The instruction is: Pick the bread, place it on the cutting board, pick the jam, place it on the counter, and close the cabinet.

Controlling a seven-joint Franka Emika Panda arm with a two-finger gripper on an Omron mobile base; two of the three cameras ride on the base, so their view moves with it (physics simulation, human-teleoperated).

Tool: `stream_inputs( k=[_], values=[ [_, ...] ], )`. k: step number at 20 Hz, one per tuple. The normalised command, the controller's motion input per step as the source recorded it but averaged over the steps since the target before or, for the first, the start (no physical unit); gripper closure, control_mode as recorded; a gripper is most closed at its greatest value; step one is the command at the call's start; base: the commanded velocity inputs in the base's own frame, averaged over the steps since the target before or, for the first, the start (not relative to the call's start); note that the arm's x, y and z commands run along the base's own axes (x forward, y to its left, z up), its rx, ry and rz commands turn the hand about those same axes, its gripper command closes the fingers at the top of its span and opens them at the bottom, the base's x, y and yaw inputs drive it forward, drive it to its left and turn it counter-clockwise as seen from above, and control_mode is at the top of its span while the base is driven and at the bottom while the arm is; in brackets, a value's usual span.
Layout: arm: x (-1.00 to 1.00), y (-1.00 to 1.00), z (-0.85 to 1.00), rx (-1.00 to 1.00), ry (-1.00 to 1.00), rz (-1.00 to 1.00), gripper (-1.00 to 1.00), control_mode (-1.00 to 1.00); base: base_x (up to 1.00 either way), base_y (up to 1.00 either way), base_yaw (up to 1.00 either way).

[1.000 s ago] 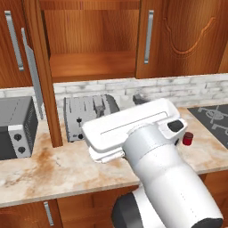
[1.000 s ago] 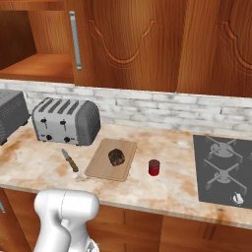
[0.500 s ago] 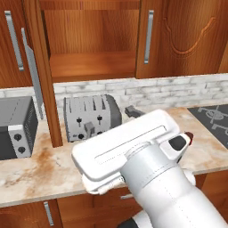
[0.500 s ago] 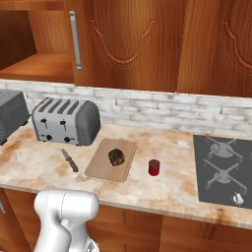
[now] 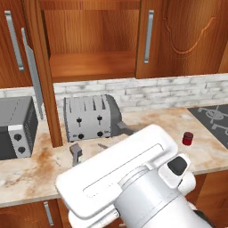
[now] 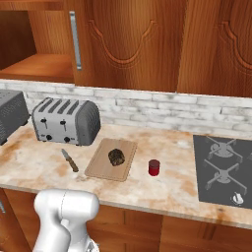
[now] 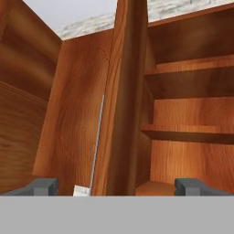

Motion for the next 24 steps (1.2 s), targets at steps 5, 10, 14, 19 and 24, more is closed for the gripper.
stream_inputs(
  k=[5,10,14,19,24],
  values=[
    [-0.31,0.24,0.00,0.00,0.04,0.01,-1.00,-1.00,0.00,0.00,0.00],
    [-0.24,0.23,0.00,0.00,0.06,0.00,-1.00,-1.00,0.00,0.00,0.00],
    [-0.18,0.24,0.00,0.00,0.06,0.00,-1.00,-1.00,0.00,0.00,0.00],
    [-0.08,0.24,0.00,0.00,0.03,0.00,-1.00,-1.00,0.00,0.00,0.00],
    [0.00,0.20,0.00,0.00,0.00,-0.05,-1.00,-1.00,0.00,0.00,0.00]
  ],
)
